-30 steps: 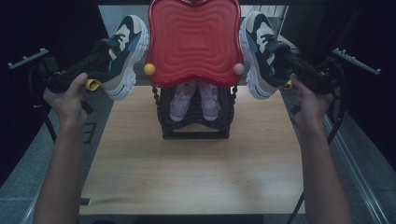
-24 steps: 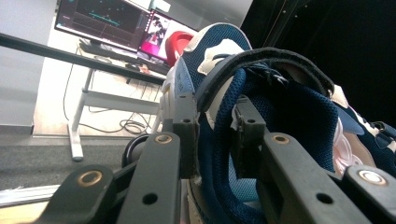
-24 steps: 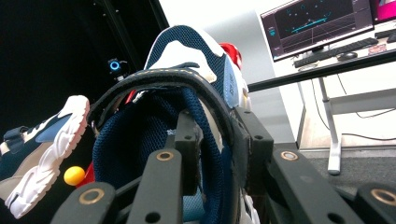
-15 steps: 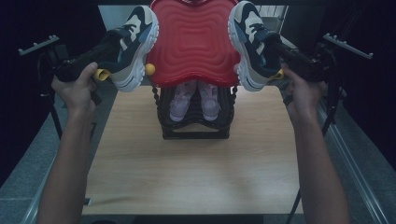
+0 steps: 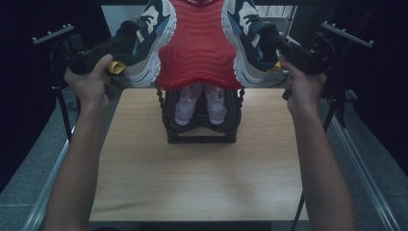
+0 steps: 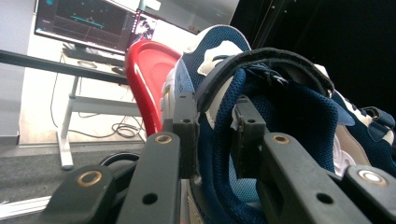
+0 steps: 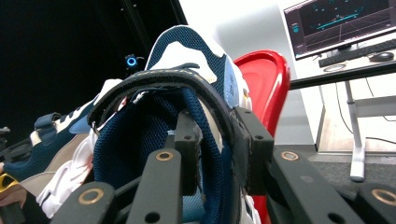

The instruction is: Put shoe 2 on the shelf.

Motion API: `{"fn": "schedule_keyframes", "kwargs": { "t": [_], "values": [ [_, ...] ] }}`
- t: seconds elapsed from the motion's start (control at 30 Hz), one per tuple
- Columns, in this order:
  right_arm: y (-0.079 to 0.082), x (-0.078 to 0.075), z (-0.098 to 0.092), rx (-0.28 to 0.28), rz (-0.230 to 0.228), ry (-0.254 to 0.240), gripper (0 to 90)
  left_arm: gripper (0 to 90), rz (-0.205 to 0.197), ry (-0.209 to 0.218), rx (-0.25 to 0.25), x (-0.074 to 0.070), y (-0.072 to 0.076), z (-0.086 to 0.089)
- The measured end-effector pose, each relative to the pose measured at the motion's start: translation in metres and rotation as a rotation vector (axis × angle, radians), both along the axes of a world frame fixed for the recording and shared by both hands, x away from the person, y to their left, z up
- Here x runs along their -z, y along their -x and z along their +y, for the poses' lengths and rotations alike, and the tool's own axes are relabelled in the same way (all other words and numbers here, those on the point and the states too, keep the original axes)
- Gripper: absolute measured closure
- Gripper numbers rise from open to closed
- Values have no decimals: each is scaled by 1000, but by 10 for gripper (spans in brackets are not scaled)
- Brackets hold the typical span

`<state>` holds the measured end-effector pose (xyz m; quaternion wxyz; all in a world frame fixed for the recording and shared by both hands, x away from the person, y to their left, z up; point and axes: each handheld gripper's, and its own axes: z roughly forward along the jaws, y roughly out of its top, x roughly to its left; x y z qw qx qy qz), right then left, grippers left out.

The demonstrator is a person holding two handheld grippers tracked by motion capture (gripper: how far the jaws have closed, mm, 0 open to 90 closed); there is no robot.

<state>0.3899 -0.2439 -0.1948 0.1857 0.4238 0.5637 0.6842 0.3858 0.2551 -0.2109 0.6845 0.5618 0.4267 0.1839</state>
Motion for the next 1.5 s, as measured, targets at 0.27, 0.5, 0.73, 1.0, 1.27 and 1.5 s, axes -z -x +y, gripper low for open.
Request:
{"fn": "schedule_keyframes", "kwargs": {
  "t": [0.27,0.5,0.73,1.0,1.27,1.5],
  "values": [
    [-9,-5,19,-24,14,-2,730,753,0,-5,7,-6,-8,-12],
    [-15,-14,31,-36,10,-1,730,753,-1,-7,8,-12,-15,-23],
    [-21,-19,42,-41,15,11,730,753,-3,-7,9,-14,-21,-34],
    [-33,-20,51,-24,33,15,729,753,2,-2,-21,-13,-33,-42],
    [-44,-22,57,0,36,12,729,752,1,5,-38,-15,-42,-49],
    [-52,-19,59,30,54,14,728,752,6,-18,-60,-13,-49,-61]
  ]
}}
